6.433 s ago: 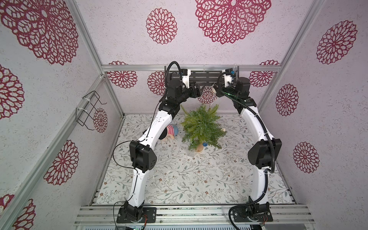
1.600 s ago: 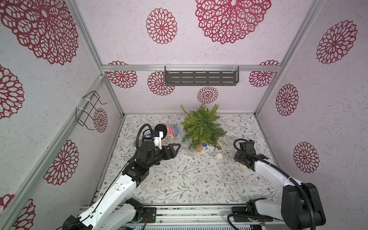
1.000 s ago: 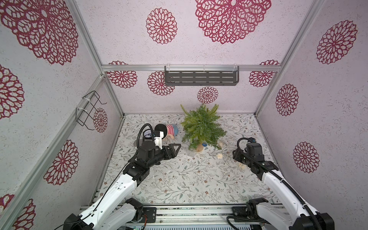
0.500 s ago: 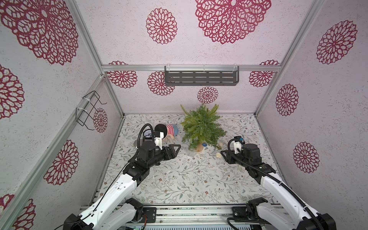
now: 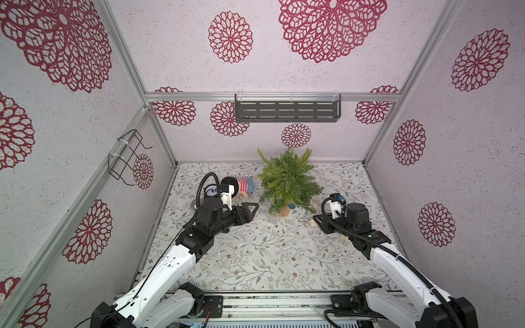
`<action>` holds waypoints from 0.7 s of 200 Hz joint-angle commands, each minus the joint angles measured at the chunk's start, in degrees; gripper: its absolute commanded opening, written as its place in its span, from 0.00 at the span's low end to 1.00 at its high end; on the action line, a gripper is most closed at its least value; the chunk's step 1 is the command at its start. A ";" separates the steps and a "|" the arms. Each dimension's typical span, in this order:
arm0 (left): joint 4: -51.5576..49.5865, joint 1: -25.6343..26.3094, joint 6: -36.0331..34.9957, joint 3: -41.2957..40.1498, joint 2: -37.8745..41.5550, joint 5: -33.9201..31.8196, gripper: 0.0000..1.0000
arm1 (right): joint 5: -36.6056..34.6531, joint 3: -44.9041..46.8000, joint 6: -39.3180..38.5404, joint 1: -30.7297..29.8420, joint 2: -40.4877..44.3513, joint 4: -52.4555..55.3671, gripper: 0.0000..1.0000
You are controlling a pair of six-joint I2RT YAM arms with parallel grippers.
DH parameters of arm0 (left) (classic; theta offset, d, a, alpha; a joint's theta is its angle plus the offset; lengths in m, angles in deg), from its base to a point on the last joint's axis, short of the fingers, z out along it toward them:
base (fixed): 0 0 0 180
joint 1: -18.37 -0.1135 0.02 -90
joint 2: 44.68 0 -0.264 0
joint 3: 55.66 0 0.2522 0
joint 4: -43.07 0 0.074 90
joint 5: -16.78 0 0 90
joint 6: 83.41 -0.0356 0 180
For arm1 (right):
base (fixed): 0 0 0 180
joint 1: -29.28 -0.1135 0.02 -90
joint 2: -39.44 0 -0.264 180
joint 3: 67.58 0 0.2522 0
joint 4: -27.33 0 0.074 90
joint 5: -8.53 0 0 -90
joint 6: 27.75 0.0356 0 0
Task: Remove string lights from the small christmas tree
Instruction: Remove the light string from the Christmas tree.
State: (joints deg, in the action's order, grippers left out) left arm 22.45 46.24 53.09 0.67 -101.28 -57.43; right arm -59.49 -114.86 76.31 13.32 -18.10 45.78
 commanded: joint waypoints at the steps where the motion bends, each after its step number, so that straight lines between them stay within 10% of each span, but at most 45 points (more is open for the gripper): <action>1: -0.53 0.35 -0.60 1.30 0.13 0.08 0.81 | 1.68 -0.86 -0.59 -0.42 0.16 -4.42 0.25; 140: -0.27 0.86 -0.06 3.64 -1.49 1.43 0.81 | -0.18 -1.70 -0.76 -0.91 6.13 2.99 0.00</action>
State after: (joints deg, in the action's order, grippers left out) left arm 21.29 46.44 53.14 2.22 -102.42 -56.97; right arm -59.16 -114.84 76.23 12.90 -15.28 46.31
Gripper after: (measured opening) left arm 0.807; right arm 0.047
